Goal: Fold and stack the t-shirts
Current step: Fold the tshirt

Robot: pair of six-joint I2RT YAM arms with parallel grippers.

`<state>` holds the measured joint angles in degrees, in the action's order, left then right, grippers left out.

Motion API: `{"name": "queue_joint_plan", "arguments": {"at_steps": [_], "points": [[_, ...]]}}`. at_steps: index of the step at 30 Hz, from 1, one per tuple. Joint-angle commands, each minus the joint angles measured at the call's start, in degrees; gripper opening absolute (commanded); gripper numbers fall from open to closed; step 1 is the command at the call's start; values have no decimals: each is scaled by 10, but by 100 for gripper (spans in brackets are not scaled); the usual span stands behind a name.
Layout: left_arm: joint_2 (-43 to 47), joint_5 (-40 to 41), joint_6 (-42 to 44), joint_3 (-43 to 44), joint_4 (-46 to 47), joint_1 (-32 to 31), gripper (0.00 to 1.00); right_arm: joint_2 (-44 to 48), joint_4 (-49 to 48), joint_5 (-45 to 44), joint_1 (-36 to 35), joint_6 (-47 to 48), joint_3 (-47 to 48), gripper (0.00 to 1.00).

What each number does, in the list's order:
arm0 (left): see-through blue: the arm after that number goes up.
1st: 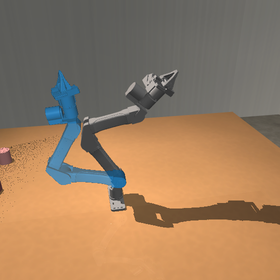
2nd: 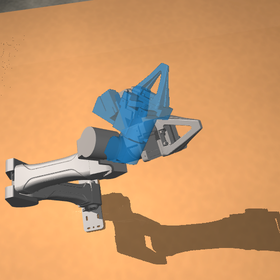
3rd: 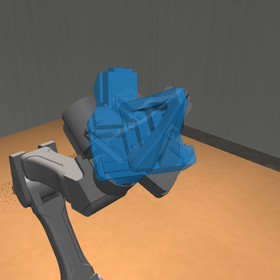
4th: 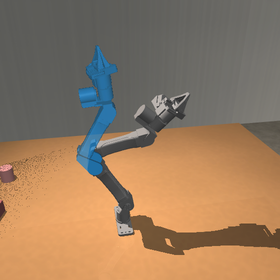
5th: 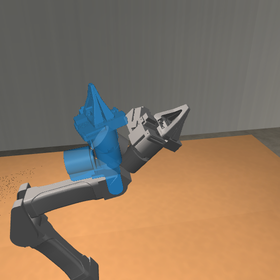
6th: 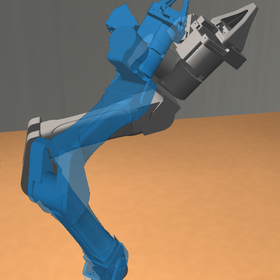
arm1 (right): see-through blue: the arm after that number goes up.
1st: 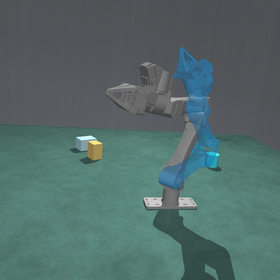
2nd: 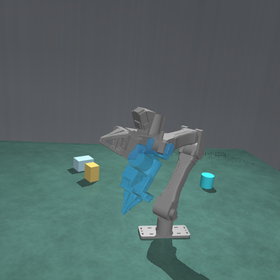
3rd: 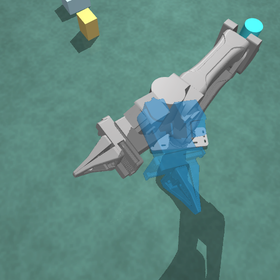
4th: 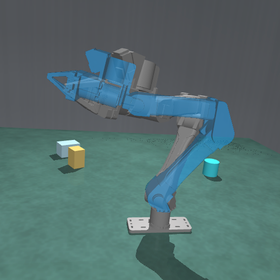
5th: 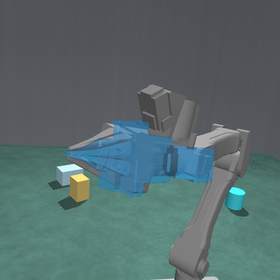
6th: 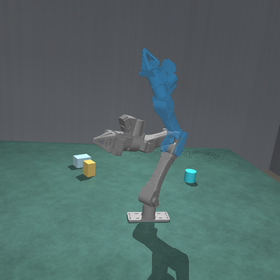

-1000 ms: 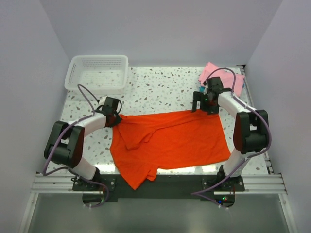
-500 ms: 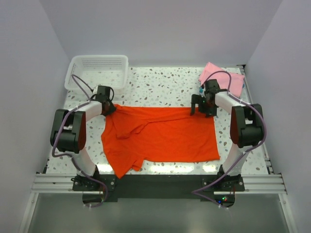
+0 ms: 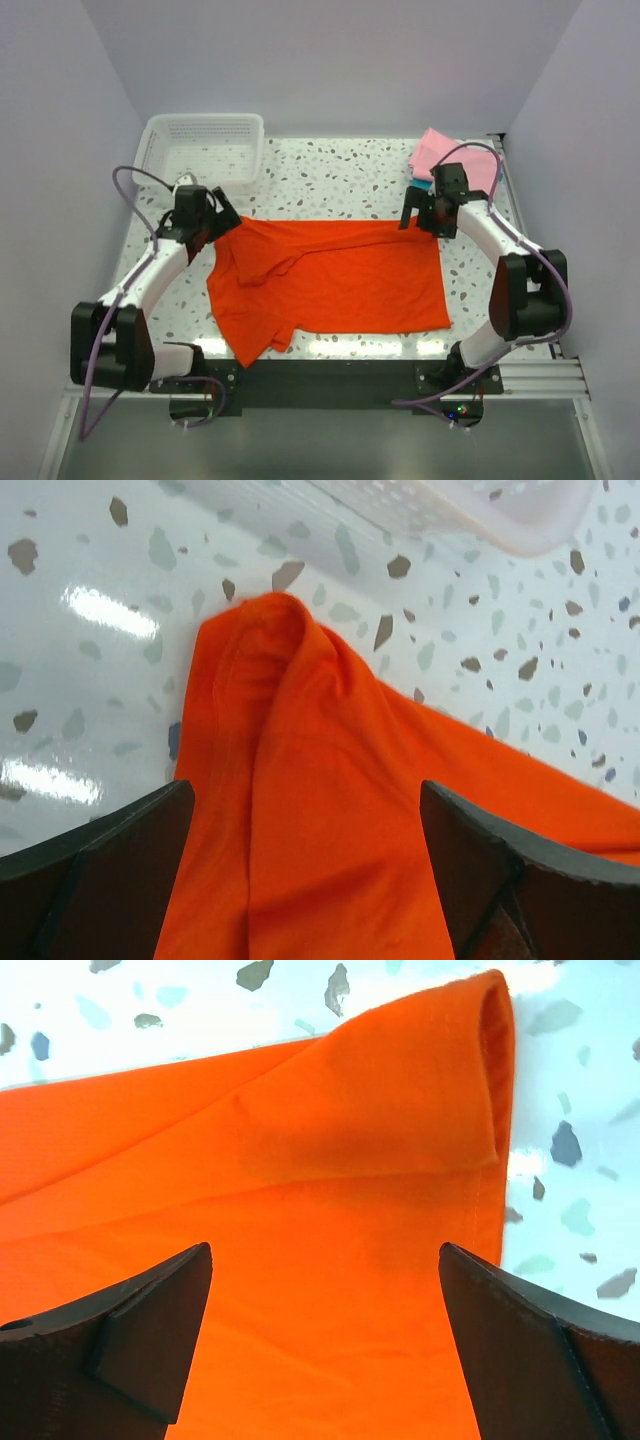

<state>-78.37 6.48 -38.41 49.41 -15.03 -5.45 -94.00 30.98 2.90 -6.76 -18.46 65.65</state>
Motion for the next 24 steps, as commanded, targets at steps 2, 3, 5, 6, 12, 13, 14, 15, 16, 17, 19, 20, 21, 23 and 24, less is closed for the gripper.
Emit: {"name": "queue_joint_plan", "arguments": {"at_steps": [2, 3, 5, 6, 12, 13, 14, 15, 16, 17, 19, 20, 21, 23, 24], "points": [[99, -42, -32, -103, -40, -39, 100, 66, -12, -27, 1, -55, -40, 99], [116, -42, -48, -119, -42, -52, 100, 72, -12, -39, 3, -58, -44, 99], [153, -44, -60, -156, -53, -87, 100, 86, -15, -43, 3, -62, -54, 99], [162, -45, -70, -164, -58, -95, 100, 90, -15, -44, 4, -63, -57, 99], [189, -60, -94, -233, -44, -105, 84, 104, -18, -44, 6, -61, -76, 99], [187, -62, -94, -237, -23, -105, 82, 104, -19, -44, 6, -60, -81, 99], [184, -77, -94, -239, -13, -105, 78, 102, -19, -45, 6, -58, -82, 99], [177, -82, -96, -239, -5, -105, 71, 102, -20, -46, 7, -57, -83, 99], [173, -90, -96, -237, 5, -105, 69, 100, -22, -47, 6, -55, -87, 99], [168, -89, -96, -237, 10, -105, 66, 100, -24, -46, 7, -54, -90, 99], [156, -80, -97, -232, 17, -105, 57, 99, -35, -46, 8, -52, -96, 99], [154, -78, -98, -230, 18, -105, 55, 98, -36, -46, 8, -50, -97, 99], [145, -76, -96, -226, 20, -105, 51, 94, -39, -46, 8, -47, -97, 99], [136, -68, -94, -220, 24, -105, 47, 80, -40, -49, 9, -40, -92, 99], [125, -67, -91, -214, 25, -105, 40, 75, -41, -49, 10, -40, -90, 99]]}}
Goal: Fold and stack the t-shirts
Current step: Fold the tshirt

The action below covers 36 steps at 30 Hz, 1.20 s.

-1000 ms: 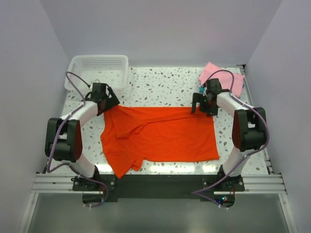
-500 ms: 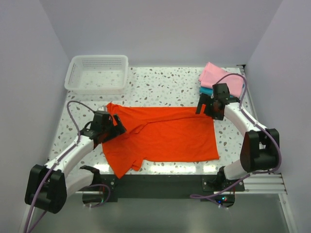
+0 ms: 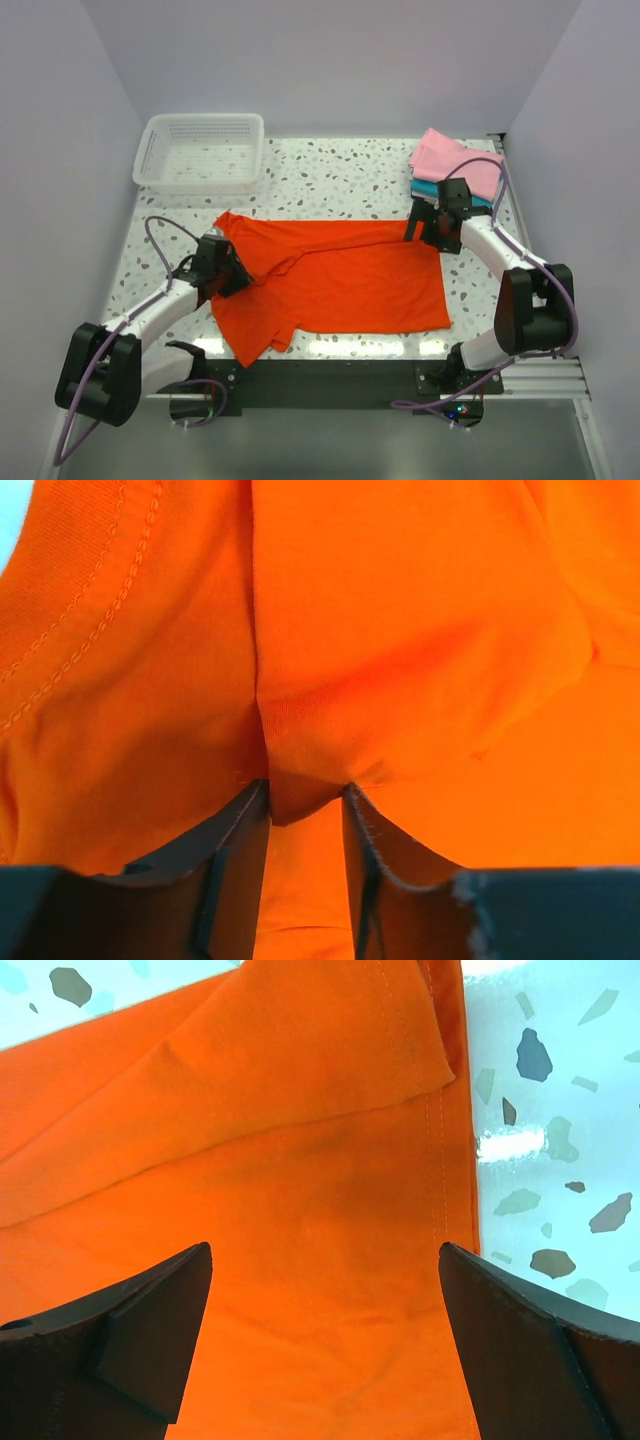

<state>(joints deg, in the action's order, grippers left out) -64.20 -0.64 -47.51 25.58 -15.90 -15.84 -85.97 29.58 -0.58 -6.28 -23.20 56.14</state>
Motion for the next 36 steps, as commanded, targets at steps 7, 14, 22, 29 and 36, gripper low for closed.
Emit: {"name": "queue_joint_plan", "arguments": {"at_steps": [7, 14, 22, 29, 36], "points": [[-60, 5, 6, 49, 46, 0, 12, -39, -44, -8, 7, 25, 28, 89], [-46, 39, 17, 80, 11, 0, 0, -60, -41, -13, 7, 31, 42, 88], [-8, 82, 21, 90, -40, 18, 0, -72, -20, -56, 9, 26, 56, 79], [26, 88, 40, 103, -75, 70, 0, -80, -13, -49, 9, 27, 54, 68], [15, 55, 47, 105, -61, 73, 0, -93, -16, -14, 8, 25, 58, 60]]}}
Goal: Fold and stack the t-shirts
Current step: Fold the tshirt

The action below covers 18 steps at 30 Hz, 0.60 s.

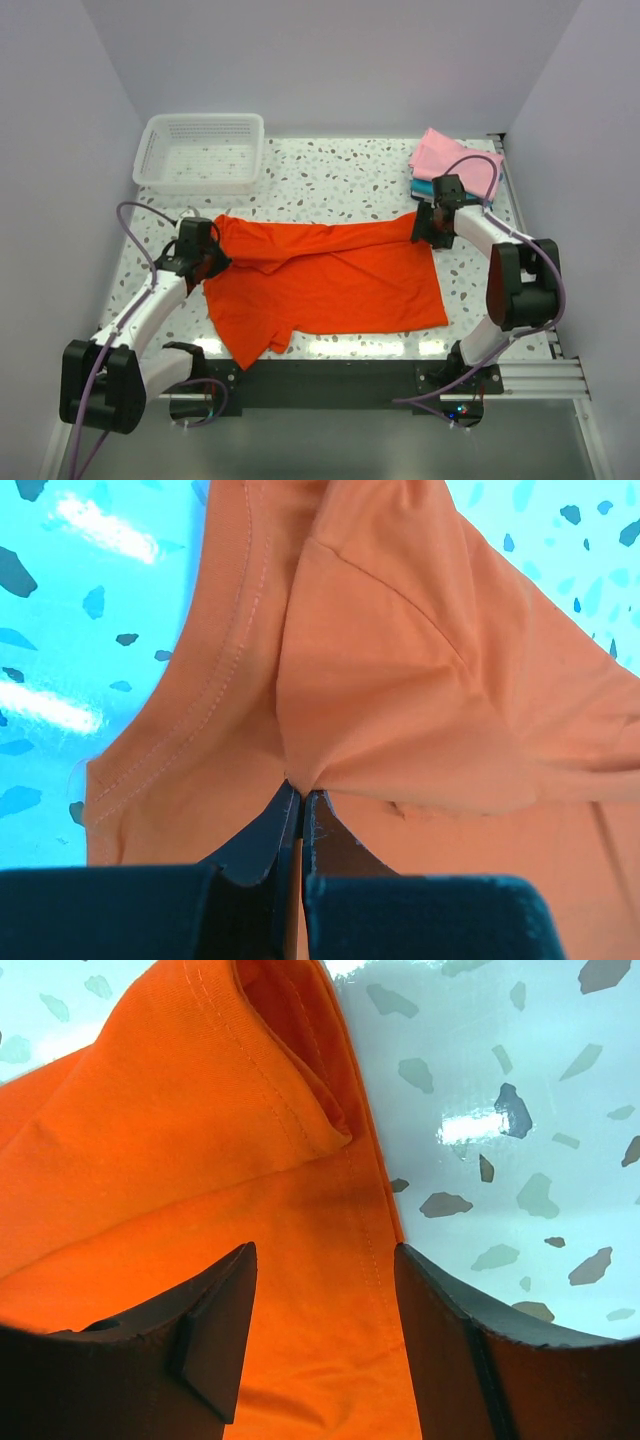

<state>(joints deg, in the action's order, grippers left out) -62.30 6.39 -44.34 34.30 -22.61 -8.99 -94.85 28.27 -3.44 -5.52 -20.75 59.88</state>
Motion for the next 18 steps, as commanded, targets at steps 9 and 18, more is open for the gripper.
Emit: {"name": "queue_joint_plan", "arguments": {"at_steps": [9, 18], "points": [[-18, -38, 18, 12, 26, 5, 0, -28, -14, 36, 2, -4, 42, 49], [-16, -43, 16, 7, 33, 5, 0, -57, -13, 5, 1, -6, 65, 43]]}}
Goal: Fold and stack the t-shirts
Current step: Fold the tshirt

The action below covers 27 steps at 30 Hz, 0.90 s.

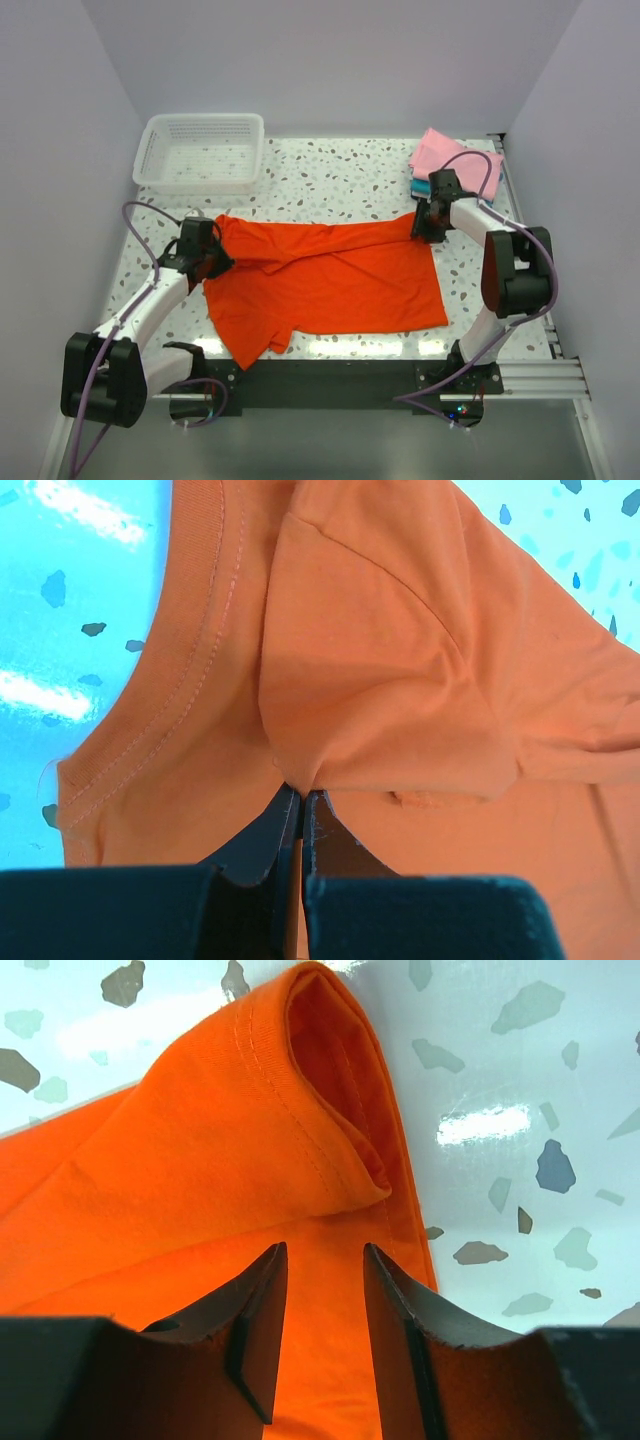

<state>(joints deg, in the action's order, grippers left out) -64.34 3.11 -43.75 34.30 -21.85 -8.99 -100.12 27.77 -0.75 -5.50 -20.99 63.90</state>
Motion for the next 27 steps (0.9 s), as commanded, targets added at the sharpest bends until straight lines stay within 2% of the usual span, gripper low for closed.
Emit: {"name": "queue_joint_plan", "arguments": {"at_steps": [1, 12, 16, 18, 22, 27], "points": [[4, -10, 9, 7, 25, 5, 0, -4, -10, -24, 0, -4, 25, 39], [1, -9, 8, 4, 29, 5, 0, -32, 1, -43, 1, -8, 52, 34], [2, -10, 7, 4, 29, 5, 0, -29, -2, -43, 1, -15, 49, 21], [3, -10, 5, 5, 30, 5, 0, -25, 5, -45, 1, -16, 50, 18], [4, -13, 6, 6, 32, 5, 0, -8, 17, -57, 1, -25, 46, 0], [6, -15, 5, 5, 34, 5, 0, 28, 36, -79, 1, -26, 41, 0]]}}
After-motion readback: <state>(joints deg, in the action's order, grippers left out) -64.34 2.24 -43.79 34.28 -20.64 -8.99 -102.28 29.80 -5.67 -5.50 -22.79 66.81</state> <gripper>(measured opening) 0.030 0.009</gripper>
